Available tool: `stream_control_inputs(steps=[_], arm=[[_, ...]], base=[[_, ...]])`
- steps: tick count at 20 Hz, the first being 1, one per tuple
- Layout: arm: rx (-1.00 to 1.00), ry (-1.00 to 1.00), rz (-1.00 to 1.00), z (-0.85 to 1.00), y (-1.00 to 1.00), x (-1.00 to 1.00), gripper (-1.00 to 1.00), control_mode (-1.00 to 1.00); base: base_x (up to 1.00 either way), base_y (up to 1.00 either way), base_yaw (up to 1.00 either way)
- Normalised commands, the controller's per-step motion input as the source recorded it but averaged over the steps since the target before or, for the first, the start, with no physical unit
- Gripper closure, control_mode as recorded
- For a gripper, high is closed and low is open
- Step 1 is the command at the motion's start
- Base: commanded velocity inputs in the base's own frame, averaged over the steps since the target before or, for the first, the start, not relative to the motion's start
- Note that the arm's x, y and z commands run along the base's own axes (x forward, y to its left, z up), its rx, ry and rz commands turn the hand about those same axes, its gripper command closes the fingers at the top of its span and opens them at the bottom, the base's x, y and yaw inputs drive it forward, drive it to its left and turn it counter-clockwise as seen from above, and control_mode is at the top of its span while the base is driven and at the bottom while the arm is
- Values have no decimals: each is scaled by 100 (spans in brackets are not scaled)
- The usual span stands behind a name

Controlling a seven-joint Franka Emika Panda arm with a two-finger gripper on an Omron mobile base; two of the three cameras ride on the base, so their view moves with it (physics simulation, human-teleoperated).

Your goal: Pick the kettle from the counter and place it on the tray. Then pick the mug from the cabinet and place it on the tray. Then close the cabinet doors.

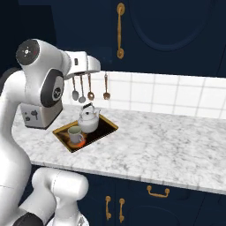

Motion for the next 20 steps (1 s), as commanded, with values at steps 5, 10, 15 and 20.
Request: stream_control_inputs(steps=[5,10,15,20], arm=[[-6,0,2,0,70,-56,100,-100],[-4,-1,0,0,54,-54,100,-100],[-1,-4,0,-1,40,-57,100,-100],[-1,-12,0,-1,62,-48,100,-100]], base=[[0,0,0],[0,0,0],[0,0,0],[0,0,0]])
